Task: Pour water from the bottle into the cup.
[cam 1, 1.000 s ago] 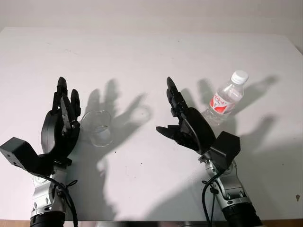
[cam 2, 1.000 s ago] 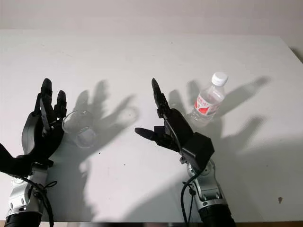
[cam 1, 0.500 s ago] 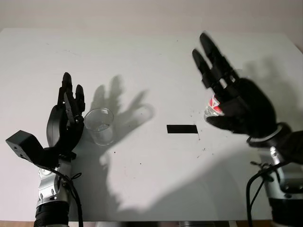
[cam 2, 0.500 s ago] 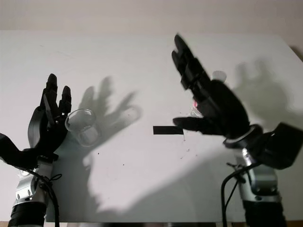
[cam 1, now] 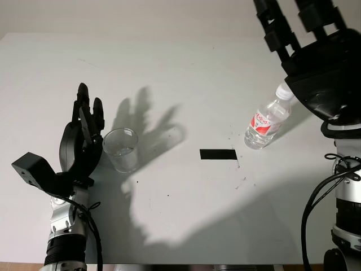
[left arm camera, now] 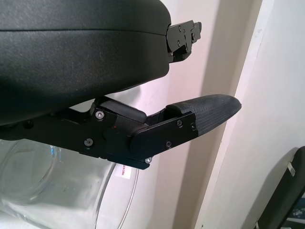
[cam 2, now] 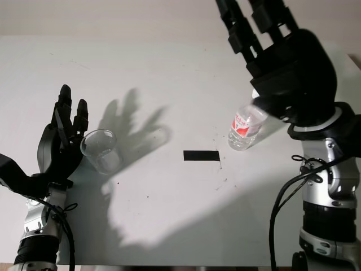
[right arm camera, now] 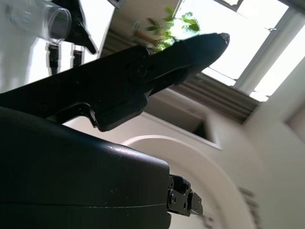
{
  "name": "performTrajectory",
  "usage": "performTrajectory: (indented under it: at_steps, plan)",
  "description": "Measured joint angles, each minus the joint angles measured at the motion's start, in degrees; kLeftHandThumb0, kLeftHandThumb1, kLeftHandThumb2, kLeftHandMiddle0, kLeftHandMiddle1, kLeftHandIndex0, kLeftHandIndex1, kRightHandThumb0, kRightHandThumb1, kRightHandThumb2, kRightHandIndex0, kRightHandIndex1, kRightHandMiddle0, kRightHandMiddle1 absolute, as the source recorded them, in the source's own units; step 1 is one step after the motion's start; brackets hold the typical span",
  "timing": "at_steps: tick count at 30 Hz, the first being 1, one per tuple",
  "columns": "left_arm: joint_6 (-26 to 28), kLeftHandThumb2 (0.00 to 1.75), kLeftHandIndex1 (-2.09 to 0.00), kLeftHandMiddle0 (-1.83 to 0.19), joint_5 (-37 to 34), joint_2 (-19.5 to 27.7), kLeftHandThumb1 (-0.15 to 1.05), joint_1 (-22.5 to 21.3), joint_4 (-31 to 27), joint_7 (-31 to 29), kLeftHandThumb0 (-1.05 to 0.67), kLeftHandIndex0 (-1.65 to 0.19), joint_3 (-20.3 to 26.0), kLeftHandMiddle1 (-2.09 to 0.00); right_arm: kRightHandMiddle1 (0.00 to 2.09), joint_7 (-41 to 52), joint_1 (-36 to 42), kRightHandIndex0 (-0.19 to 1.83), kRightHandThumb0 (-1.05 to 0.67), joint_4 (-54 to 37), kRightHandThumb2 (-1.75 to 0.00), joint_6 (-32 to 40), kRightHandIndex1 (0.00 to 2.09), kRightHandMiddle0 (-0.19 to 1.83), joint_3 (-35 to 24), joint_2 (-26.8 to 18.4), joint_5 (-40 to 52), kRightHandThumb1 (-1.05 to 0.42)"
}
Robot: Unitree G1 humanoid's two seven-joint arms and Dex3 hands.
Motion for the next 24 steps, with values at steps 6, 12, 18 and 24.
performTrajectory:
  at_steps: [6,12,18,24]
  plan:
    - [-0.3,0.76,0.00,0.19,-0.2,0.0,1.05,-0.1,0.2,-0.4,-0.78,0.19,0.2,0.00,0.00,-7.9,-0.3,-0.19,-0.89,5.4,-0.06,-10.8,0.00,-0.19,-4.9,-0.9,-13.8,-1.01]
    - [-0.3,0.77,0.00,0.19,-0.5,0.0,1.05,-0.1,0.2,-0.5,-0.78,0.19,0.4,0.00,0.01,-15.4,3.4,-0.17,-0.88,9.1,-0.05,-20.4,0.03,-0.18,-4.9,-0.7,-26.4,-0.99]
    - [-0.2,0.77,0.00,0.19,-0.5,0.1,1.05,0.0,0.1,-0.6,-0.77,0.19,0.3,0.00,0.03,-17.9,9.1,-0.19,-0.81,9.0,-0.04,-20.8,0.00,-0.19,-2.8,-0.1,-29.2,-0.95]
    - [-0.1,0.78,0.00,0.19,-0.5,0.1,1.05,0.0,0.0,-0.6,-0.77,0.19,0.3,0.00,0.00,-17.5,12.7,-0.19,-0.89,10.4,-0.05,-17.9,0.00,-0.19,-0.2,-0.1,-29.5,-0.95]
